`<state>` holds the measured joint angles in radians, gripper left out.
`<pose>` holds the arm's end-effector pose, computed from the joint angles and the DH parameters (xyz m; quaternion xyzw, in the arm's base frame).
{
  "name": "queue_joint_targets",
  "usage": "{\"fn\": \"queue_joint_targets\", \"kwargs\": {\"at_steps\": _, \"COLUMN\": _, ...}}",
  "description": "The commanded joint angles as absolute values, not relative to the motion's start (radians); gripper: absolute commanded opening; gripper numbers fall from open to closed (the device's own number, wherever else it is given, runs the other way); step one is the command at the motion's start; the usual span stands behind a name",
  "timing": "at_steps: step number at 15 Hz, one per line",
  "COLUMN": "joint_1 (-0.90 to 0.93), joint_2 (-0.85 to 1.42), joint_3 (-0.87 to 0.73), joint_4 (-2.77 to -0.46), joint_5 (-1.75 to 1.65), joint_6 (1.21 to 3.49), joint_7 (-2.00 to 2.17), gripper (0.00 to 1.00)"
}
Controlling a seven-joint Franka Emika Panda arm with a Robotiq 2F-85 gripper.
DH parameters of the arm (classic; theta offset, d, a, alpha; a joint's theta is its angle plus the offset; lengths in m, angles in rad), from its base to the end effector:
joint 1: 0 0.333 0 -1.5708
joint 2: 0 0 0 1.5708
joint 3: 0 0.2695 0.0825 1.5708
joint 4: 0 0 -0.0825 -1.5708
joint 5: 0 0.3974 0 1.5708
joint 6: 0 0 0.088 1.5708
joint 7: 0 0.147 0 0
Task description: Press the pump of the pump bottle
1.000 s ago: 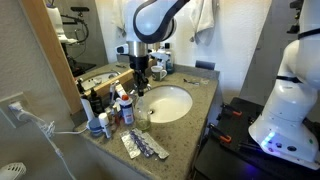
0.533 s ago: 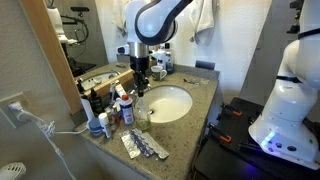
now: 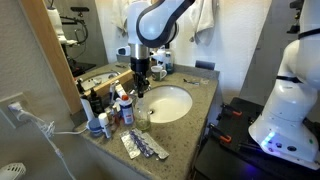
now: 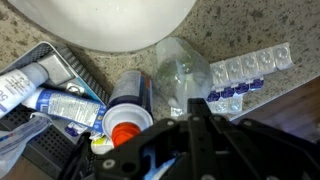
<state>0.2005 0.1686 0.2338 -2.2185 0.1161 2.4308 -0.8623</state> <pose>0.4998 0.2388 0.2116 -0.8220 -0.5661 -0.0352 0.0520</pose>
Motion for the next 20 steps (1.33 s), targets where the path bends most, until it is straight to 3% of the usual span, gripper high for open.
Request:
{"fn": "queue_joint_targets", "kwargs": {"at_steps": 1, "joint_1": 0.188, "joint_2": 0.242, "joint_3": 0.250, "joint_4": -2.287, "joint_5": 0.112, "joint_6": 2.524, "joint_7": -0.901, "gripper": 0.04}}
{"fn": "queue_joint_targets", "kwargs": {"at_steps": 20, "joint_1": 0.195, "joint_2": 0.225, "joint_3": 0.258, "joint_4": -2.318, "joint_5": 0.112, "joint_6": 2.576, "joint_7": -0.899, "gripper": 0.05}}
